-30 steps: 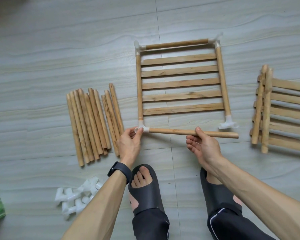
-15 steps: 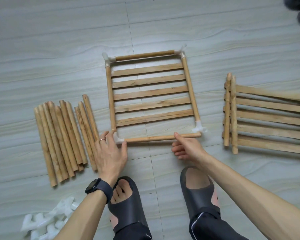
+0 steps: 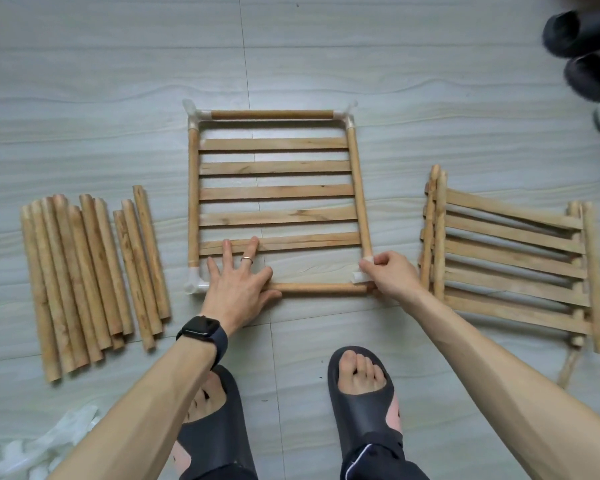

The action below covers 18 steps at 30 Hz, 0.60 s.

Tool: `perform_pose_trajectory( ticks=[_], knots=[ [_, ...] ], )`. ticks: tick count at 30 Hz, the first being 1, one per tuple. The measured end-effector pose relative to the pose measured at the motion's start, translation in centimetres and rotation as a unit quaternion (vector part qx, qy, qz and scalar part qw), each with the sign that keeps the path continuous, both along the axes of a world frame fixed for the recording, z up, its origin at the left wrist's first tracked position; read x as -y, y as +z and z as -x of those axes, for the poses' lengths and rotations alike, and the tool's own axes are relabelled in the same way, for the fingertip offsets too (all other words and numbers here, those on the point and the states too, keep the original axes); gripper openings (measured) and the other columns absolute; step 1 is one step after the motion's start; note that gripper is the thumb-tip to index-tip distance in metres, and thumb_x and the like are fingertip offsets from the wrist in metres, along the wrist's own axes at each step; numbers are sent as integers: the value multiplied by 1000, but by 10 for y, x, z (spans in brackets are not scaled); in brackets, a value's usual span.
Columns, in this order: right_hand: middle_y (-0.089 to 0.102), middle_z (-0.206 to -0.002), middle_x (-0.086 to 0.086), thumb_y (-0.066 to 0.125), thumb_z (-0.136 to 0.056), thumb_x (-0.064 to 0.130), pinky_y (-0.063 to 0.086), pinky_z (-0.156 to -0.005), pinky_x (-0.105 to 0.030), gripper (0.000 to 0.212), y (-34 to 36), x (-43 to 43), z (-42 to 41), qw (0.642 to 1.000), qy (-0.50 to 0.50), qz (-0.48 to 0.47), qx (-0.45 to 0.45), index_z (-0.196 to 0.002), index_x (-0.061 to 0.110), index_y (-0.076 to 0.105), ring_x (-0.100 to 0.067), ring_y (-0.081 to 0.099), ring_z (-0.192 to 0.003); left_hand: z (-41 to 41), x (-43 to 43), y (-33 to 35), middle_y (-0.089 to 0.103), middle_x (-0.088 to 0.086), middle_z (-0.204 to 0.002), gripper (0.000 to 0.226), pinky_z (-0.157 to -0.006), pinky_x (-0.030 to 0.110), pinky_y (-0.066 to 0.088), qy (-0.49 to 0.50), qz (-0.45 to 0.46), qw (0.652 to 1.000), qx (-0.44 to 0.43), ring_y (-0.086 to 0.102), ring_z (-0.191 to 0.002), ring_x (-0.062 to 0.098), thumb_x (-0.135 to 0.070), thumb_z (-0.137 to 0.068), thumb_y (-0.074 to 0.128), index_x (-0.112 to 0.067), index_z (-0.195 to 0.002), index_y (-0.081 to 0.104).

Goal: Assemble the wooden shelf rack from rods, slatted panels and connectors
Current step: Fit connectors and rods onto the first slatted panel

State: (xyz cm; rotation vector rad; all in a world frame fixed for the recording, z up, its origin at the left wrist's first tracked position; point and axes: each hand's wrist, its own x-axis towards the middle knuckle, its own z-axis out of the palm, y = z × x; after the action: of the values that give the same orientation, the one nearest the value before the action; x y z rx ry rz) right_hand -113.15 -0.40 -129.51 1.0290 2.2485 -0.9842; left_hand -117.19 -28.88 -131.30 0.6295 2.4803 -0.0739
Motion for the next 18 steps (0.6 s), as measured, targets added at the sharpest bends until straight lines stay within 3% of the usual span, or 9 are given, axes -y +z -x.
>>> perform_pose_trajectory(
  ticks=[3,6,11,15,18],
  knots=[
    [74,-100,-2,71,-90,38,54,-94,-44,24,-3,0,1,1000,-9,1,5,-98,16,66,-27,70,-98,-1,1,1,-12,7,-169,51,-115,73,16,-5,1,1000,-6,-5,-149,56,-69,-97,34,-28,-122,49],
    [69,-108,-9,63,-93,38,46,-85,-35,24,-4,11,-7,994,31,-105,-5,-95,15,64,-32,63,-107,0,0,-1,-11,8,-169,53,-116,70,16,-6,1,1000,-13,-3,-149,56,-69,-97,34,-27,-125,50],
    [54,-121,-16,52,-100,32,45,-87,-42,38,-4,26,-18,982,87,-164,-27,-121,1,52,-40,57,-108,2,4,-3,-13,9,-169,53,-118,68,12,-22,-2,1000,-8,-4,-149,57,-70,-96,34,-27,-122,51],
    [60,-77,-6,58,-93,32,47,-71,-39,25,-4,3,-23,993,38,-115,8,-77,14,57,-32,60,-82,4,5,0,-15,8,-168,52,-120,66,11,-29,1,1000,1,-4,-149,56,-71,-96,31,-29,-122,50],
    [65,-102,-4,61,-94,39,46,-84,-37,24,-2,-11,-39,992,-11,-123,-2,-95,16,58,-29,61,-99,4,5,2,-11,9,-169,52,-121,64,11,-17,-18,1000,3,-4,-149,55,-69,-97,30,-28,-122,50]
  ],
)
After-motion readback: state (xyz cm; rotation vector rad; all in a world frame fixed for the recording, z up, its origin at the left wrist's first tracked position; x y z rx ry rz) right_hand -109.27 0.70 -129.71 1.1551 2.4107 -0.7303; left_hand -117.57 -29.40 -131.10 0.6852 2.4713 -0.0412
